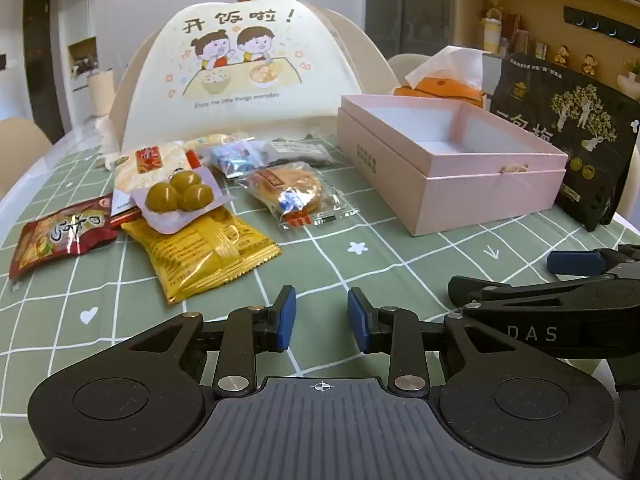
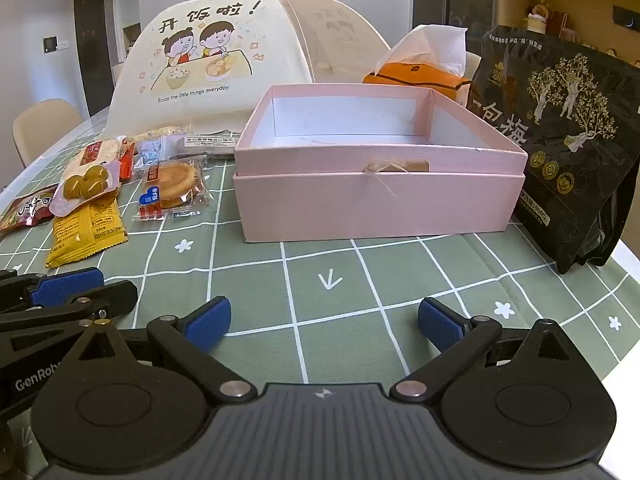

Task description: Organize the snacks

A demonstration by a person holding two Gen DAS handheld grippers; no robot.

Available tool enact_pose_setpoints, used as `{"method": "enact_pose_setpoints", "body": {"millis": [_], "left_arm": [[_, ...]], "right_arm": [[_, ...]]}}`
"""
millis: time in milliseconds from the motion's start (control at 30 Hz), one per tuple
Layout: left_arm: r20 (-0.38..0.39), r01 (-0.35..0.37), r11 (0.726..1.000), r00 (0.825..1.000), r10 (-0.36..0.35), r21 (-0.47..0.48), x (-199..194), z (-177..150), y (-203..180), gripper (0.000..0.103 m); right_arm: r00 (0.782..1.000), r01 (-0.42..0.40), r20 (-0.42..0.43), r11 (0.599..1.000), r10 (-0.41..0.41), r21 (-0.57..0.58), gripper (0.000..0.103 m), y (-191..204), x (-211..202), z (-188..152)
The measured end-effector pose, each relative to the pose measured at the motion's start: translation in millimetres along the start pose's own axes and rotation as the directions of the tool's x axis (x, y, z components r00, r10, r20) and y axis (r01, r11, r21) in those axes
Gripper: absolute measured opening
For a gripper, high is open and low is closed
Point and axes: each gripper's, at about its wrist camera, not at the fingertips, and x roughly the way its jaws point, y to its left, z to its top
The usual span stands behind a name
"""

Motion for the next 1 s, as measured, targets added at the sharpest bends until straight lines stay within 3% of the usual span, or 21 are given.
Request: {"method": "enact_pose_setpoints", "body": {"millis": [1000], "left_arm": [[-0.002, -0.013, 1.000, 1.000, 0.013, 0.014, 0.2, -0.1, 0.0, 0.034]], "right_arm": [[1.000, -0.003, -0.003, 1.000, 0.003, 0.009, 0.101, -2.1, -1.2, -0.3]]}}
